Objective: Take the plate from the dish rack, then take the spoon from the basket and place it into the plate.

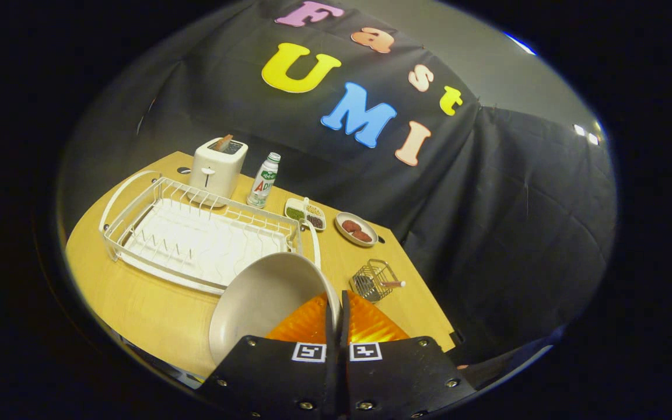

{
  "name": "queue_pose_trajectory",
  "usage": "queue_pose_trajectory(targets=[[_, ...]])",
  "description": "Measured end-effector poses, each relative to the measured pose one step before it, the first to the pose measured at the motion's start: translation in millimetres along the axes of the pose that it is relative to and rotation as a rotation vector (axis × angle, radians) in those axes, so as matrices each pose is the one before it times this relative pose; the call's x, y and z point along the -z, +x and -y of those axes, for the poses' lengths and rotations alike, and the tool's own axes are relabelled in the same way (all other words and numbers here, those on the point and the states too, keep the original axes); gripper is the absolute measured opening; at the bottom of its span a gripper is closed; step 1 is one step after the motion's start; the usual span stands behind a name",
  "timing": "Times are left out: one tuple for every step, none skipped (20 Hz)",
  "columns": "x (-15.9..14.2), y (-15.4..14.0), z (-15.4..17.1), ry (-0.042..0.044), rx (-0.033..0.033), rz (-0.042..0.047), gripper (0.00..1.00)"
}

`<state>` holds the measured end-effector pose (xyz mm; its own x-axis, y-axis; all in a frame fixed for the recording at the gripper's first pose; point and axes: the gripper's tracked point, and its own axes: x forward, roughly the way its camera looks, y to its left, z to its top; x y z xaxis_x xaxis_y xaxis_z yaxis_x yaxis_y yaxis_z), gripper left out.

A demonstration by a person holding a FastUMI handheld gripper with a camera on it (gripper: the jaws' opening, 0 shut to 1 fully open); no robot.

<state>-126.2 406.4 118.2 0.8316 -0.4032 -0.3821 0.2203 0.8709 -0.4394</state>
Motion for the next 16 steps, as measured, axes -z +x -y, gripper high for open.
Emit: queue_pose_trajectory(targets=[[9.61, 3.57, 0.91, 0.02820, -0.00527, -0.02413, 0.01], [8.72, 3.64, 1.04, 0.02738, -0.00142, -0.02687, 0.01], [9.14, 4.07, 0.28, 0.02071, -0.00040, -0.02415, 0.01], [9.11, 4.15, 1.22, 0.01983, 0.00190, -0.02721, 0.01], [7.96, 3.99, -0.36, 0.01118, 0.00388, -0.02117, 0.01], [6.43, 3.54, 0.28, 0.00647, 0.00097, -0.01771, 0.01], [5.90, 3.45, 0.50, 0.00612, 0.00038, -0.01570, 0.00], [4.45, 3.09, 0.72, 0.00712, 0.00073, -0.01369, 0.00], [5.45, 2.82, -0.02, 0.01079, -0.00066, -0.01212, 0.01], [4.64, 3.42, 0.30, 0.01374, -0.00133, -0.01269, 0.01], [3.48, 1.67, -0.49, 0.03252, -0.01090, -0.01068, 0.00], [3.74, 4.62, 0.16, 0.03385, -0.00684, -0.01430, 0.01], [4.47, 4.96, -0.41, 0.02893, -0.00338, -0.01290, 0.01], [2.87, 4.87, -0.10, 0.02085, -0.00106, -0.00946, 0.01], [5.00, 5.98, -1.16, 0.01654, -0.00282, -0.01033, 0.01], [5.13, 4.35, -1.78, 0.00826, -0.00334, -0.01367, 0.01]])
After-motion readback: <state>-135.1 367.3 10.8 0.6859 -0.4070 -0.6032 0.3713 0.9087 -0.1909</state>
